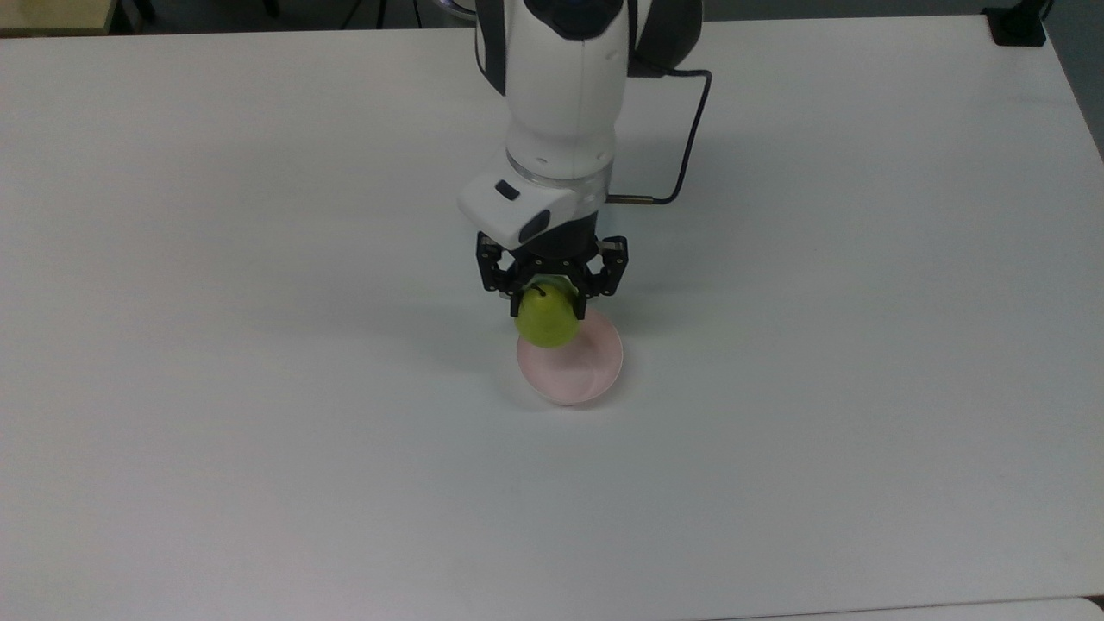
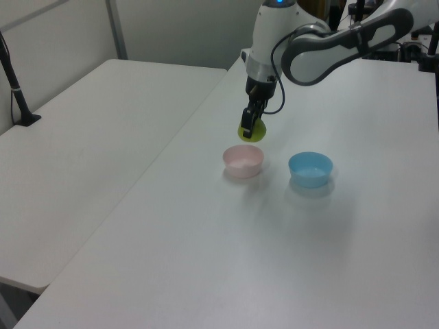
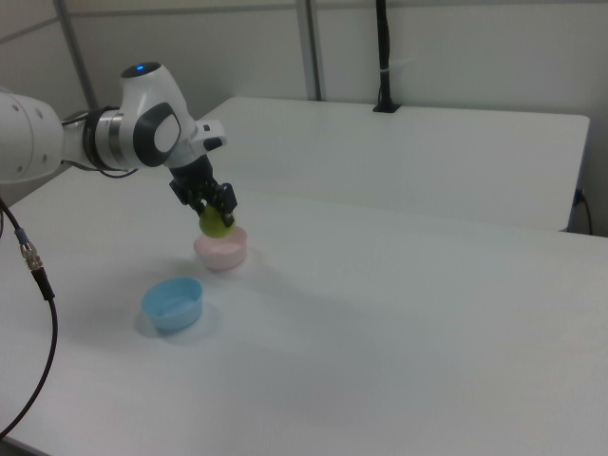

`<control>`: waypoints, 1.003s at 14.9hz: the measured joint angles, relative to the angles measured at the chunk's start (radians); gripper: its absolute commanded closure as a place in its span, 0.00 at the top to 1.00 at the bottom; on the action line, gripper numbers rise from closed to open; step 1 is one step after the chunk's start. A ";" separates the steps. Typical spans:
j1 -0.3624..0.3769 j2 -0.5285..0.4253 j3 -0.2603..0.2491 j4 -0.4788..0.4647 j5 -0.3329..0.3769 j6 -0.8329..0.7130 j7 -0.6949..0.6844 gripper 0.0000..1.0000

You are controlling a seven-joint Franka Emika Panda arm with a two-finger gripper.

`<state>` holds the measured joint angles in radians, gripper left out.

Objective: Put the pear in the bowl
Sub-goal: 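Carry the held pear over the pink bowl, then lower the pear into the pink bowl and open the gripper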

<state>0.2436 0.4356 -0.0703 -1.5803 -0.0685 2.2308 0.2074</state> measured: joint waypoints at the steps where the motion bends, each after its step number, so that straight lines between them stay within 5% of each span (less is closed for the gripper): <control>1: 0.004 0.012 0.000 -0.001 0.000 0.020 0.002 0.35; 7: 0.008 0.074 0.000 -0.002 0.000 0.101 0.003 0.42; 15: 0.011 0.102 0.000 -0.002 0.000 0.111 0.003 1.00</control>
<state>0.2543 0.5373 -0.0703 -1.5819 -0.0686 2.3418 0.2101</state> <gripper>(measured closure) 0.286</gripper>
